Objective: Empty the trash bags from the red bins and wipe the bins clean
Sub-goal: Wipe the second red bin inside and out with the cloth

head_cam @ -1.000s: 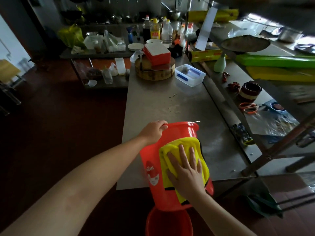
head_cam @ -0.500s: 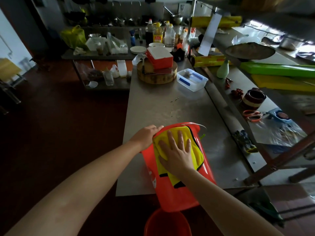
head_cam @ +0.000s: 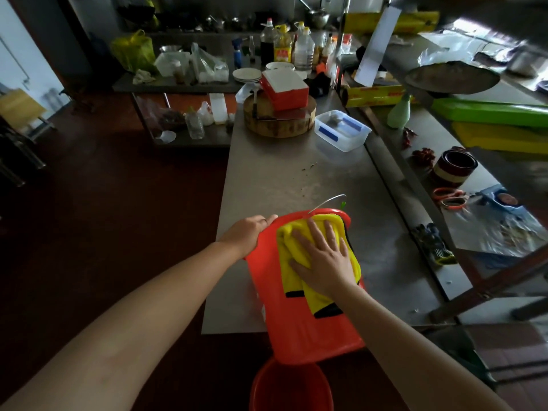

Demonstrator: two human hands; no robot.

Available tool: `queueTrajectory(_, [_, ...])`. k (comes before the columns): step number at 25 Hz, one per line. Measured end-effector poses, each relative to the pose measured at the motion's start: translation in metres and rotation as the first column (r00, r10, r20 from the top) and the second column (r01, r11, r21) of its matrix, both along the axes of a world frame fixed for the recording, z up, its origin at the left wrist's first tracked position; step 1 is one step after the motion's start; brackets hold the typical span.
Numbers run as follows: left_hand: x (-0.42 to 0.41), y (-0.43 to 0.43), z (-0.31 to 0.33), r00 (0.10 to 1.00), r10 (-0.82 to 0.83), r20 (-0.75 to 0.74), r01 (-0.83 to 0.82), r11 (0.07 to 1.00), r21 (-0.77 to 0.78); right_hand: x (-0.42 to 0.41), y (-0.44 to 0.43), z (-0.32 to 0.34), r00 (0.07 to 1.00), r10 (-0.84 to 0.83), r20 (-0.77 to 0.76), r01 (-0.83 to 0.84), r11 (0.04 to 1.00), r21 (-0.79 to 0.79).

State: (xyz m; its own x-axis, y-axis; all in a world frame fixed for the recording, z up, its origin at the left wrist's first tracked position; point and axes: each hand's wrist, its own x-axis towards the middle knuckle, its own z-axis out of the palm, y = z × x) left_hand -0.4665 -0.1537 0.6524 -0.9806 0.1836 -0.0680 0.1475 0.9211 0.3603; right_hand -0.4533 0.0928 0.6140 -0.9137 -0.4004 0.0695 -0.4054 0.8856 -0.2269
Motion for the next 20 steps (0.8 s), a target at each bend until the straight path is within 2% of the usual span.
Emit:
queueTrajectory(2, [-0.001, 0.003, -0.001, 1.000, 0.005, -0.014, -0.005, 1.000, -0.016, -0.008, 0.019, -0.003, 0.992, -0.098, 0.085, 0.106, 0.990, -0.096])
queueTrajectory(4, [0.002, 0.001, -0.003, 1.000, 0.025, -0.011, -0.026, 0.999, -0.025, -0.017, 0.040, -0.005, 0.950, -0.188, 0.251, 0.246, 0.943, -0.226])
queueTrajectory(6, [0.006, -0.003, -0.005, 0.999, 0.049, 0.002, -0.049, 0.998, -0.030, -0.025, 0.056, -0.006, 0.898, -0.190, 0.397, 0.333, 0.883, -0.331])
queueTrajectory(9, [0.005, 0.001, -0.005, 0.998, 0.057, -0.001, -0.057, 0.997, -0.060, -0.025, 0.055, -0.004, 0.866, -0.202, 0.457, 0.391, 0.843, -0.369])
queueTrajectory(11, [0.004, 0.003, -0.006, 0.999, 0.052, -0.008, -0.053, 0.996, -0.076, -0.015, 0.039, -0.001, 0.880, -0.249, 0.406, 0.386, 0.871, -0.304])
queueTrajectory(13, [0.005, 0.001, -0.008, 0.999, 0.050, 0.006, -0.050, 0.994, -0.094, 0.000, 0.018, 0.001, 0.927, -0.254, 0.275, 0.309, 0.934, -0.178])
queueTrajectory(17, [0.004, -0.008, -0.008, 0.998, 0.042, 0.043, -0.037, 0.994, -0.099, 0.028, -0.033, 0.001, 0.998, -0.059, 0.014, 0.058, 0.997, 0.051])
queueTrajectory(20, [0.007, -0.012, -0.007, 0.998, 0.037, 0.045, -0.035, 0.998, -0.058, 0.044, -0.062, -0.006, 0.995, 0.088, -0.057, -0.074, 0.974, 0.215])
